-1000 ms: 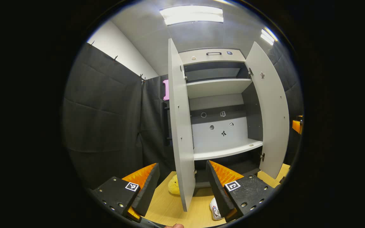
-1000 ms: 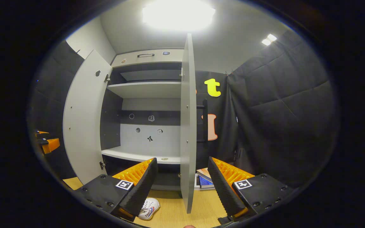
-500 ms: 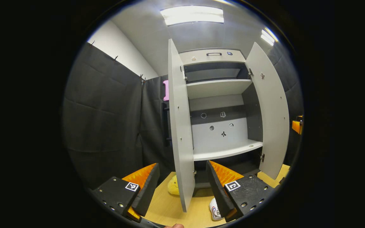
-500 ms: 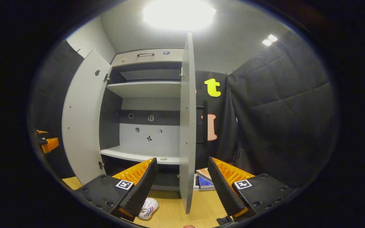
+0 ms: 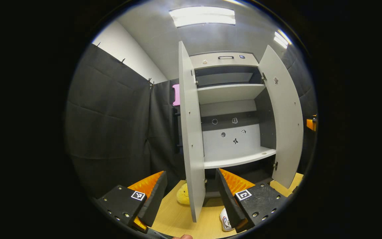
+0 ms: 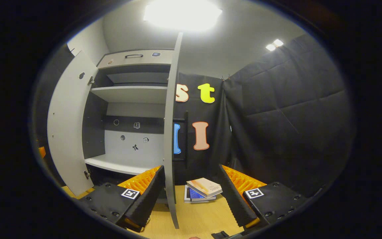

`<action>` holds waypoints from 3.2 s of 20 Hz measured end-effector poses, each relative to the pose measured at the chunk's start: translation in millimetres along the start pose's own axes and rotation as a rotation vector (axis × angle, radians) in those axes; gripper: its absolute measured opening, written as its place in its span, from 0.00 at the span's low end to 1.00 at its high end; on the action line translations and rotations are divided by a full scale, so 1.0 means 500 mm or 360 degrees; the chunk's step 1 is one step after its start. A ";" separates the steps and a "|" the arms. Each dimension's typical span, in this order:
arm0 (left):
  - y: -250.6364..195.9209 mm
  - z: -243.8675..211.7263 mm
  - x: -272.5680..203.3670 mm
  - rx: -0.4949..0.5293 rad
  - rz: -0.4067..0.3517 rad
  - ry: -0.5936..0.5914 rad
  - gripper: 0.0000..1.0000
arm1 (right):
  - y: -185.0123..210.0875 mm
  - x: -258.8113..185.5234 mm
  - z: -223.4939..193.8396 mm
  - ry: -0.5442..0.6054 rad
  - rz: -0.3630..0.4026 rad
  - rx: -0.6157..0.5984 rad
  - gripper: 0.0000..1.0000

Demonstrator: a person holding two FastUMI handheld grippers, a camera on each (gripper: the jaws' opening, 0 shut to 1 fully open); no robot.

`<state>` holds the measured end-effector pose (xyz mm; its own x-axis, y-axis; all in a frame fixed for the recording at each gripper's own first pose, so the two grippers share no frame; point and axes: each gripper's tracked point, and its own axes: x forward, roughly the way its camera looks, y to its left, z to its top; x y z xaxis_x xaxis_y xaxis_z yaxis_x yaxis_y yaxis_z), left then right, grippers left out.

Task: Grab one shoe with the right hand and put it into the shoe cabinet, grab the other shoe with the left hand and put it into the shoe cabinet; then close the right door with the right hand and the left door with the left hand.

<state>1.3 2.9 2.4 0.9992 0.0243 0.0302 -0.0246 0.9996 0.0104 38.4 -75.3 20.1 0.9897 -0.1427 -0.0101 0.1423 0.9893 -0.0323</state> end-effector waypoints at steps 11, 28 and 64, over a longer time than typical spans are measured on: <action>0.013 -0.016 -0.006 0.0001 0.0004 0.0043 0.79 | 0.239 -0.052 -0.151 0.0237 0.0428 0.0034 0.98; 0.277 -0.079 -0.051 0.0067 0.0156 0.0059 0.79 | 0.538 0.012 -0.683 0.1178 0.0584 -0.0143 1.00; -0.012 -0.120 0.020 0.0042 -0.0270 0.0099 0.79 | 0.530 0.088 -0.681 0.1329 0.0669 0.0020 0.02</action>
<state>13.1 -2.0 -57.1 0.9890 -0.1431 -0.0360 0.1444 0.9889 0.0360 114.6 170.4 -329.3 0.6297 0.2559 -0.7335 -0.2201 0.9643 0.1475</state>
